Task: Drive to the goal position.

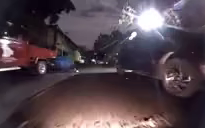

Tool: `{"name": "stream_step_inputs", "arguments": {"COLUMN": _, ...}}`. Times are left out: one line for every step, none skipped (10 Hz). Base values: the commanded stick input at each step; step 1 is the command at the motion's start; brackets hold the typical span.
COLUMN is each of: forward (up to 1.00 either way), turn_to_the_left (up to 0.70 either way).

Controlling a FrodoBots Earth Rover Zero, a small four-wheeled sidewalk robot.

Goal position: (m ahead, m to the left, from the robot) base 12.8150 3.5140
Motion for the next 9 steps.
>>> {"name": "stream_step_inputs", "arguments": {"forward": 0.30, "turn_to_the_left": 0.00}}
{"name": "stream_step_inputs", "arguments": {"forward": 0.30, "turn_to_the_left": 0.00}}
{"name": "stream_step_inputs", "arguments": {"forward": 0.30, "turn_to_the_left": 0.00}}
{"name": "stream_step_inputs", "arguments": {"forward": 0.30, "turn_to_the_left": 0.00}}
{"name": "stream_step_inputs", "arguments": {"forward": 0.30, "turn_to_the_left": 0.00}}
{"name": "stream_step_inputs", "arguments": {"forward": 0.30, "turn_to_the_left": 0.00}}
{"name": "stream_step_inputs", "arguments": {"forward": 0.30, "turn_to_the_left": 0.00}}
{"name": "stream_step_inputs", "arguments": {"forward": 0.30, "turn_to_the_left": 0.00}}
{"name": "stream_step_inputs", "arguments": {"forward": 0.30, "turn_to_the_left": 0.00}}
